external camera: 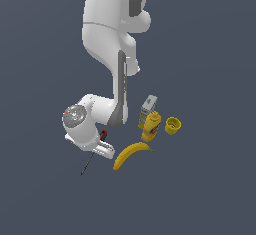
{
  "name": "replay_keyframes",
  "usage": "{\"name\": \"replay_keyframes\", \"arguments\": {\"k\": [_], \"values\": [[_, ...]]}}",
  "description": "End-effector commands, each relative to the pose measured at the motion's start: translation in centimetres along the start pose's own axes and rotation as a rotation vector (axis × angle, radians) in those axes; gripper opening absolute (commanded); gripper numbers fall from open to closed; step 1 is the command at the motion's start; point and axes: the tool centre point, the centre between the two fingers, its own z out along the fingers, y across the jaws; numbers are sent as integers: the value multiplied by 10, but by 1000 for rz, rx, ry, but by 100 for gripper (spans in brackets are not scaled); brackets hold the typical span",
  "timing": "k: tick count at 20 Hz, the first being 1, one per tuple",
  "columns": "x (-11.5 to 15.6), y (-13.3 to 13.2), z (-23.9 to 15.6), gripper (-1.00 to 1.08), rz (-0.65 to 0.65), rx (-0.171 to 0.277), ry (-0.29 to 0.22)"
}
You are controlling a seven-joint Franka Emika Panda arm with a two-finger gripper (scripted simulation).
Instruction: Pick up a designated object from a clutter of objects.
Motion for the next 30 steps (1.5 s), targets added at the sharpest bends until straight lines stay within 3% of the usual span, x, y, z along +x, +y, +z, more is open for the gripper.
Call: {"name": "replay_keyframes", "arguments": {"k": [1, 17, 30], "values": [[0, 0, 0, -100, 0, 0, 1], [-4, -1, -15, -100, 0, 0, 1], [-30, -5, -108, -100, 0, 1, 1]]}}
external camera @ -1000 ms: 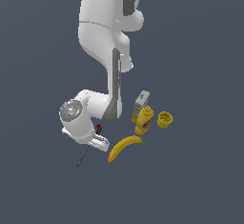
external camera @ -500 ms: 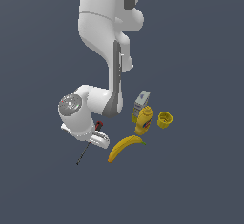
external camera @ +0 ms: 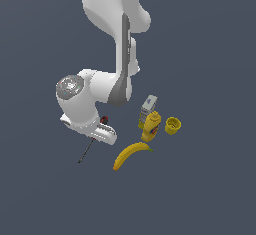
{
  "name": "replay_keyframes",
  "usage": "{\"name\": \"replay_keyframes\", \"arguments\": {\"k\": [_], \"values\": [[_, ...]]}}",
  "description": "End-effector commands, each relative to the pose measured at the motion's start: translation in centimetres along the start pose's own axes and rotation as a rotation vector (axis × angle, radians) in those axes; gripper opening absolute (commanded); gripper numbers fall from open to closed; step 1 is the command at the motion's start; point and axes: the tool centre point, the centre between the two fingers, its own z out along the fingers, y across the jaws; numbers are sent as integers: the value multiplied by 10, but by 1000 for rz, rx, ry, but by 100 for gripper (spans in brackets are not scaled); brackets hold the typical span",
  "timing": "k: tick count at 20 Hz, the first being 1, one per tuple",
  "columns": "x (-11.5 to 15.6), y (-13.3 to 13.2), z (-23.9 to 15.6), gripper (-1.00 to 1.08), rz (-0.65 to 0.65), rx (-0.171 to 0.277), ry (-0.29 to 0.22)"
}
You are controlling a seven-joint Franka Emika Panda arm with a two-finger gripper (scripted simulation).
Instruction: Pick up a designated object from a clutter of objects.
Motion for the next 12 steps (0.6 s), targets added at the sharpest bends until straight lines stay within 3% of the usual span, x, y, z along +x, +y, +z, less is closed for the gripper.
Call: {"name": "replay_keyframes", "arguments": {"k": [1, 12], "values": [[-7, -1, -26, -100, 0, 1, 2], [-40, -7, -151, -100, 1, 0, 2]]}}
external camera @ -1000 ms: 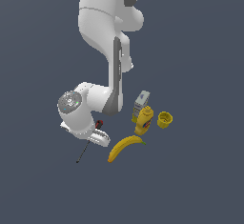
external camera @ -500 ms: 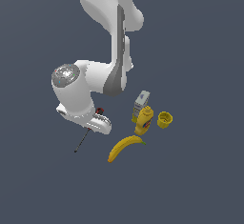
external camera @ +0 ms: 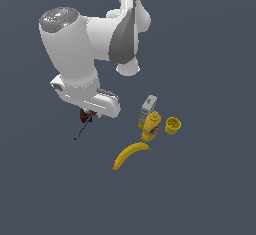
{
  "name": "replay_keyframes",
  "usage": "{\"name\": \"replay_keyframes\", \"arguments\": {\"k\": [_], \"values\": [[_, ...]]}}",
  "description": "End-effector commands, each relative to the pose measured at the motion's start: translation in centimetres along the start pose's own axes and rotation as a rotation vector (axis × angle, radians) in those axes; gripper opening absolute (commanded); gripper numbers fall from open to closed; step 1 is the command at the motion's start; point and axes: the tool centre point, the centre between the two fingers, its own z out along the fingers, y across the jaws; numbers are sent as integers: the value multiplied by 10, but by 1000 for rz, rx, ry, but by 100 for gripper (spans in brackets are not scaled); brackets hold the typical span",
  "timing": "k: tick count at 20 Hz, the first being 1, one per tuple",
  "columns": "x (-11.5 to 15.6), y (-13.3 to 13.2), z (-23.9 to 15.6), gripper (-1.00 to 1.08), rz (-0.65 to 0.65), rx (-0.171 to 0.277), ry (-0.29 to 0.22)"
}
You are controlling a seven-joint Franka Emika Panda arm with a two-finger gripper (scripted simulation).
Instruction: Pick up a designated object from a clutter of objects.
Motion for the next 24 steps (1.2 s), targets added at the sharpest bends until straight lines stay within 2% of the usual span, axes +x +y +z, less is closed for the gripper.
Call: {"name": "replay_keyframes", "arguments": {"k": [1, 13, 19, 24], "values": [[-8, -1, -31, -100, 0, -1, 1], [-38, -8, -157, -100, 0, -1, 1], [-45, -11, -193, -100, 0, -1, 1], [-47, -12, -209, -100, -1, -1, 1]]}}
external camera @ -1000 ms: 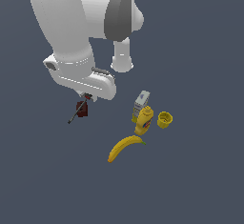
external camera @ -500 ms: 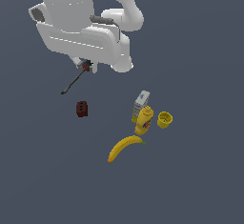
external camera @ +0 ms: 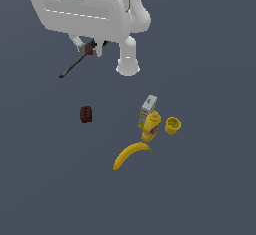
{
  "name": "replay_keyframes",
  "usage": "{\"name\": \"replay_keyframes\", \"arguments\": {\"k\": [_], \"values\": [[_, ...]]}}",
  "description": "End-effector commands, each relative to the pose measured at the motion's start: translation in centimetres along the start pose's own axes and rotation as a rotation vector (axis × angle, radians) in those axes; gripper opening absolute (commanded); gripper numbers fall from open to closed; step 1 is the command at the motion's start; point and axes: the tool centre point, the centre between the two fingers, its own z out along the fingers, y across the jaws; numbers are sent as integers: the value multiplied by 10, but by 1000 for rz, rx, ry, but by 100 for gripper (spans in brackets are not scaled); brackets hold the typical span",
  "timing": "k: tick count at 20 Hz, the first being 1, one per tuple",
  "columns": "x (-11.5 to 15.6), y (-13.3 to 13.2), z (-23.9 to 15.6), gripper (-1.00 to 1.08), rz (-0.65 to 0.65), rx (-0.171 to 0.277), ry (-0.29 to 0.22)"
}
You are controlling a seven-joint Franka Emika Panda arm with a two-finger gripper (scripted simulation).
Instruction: Pick up a designated object from a clutter of objects.
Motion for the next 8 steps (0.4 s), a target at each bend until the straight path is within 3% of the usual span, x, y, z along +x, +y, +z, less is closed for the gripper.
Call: {"name": "replay_keyframes", "arguments": {"k": [1, 8], "values": [[-1, 0, -6, -100, 0, 0, 0], [0, -1, -4, -100, 0, 0, 0]]}}
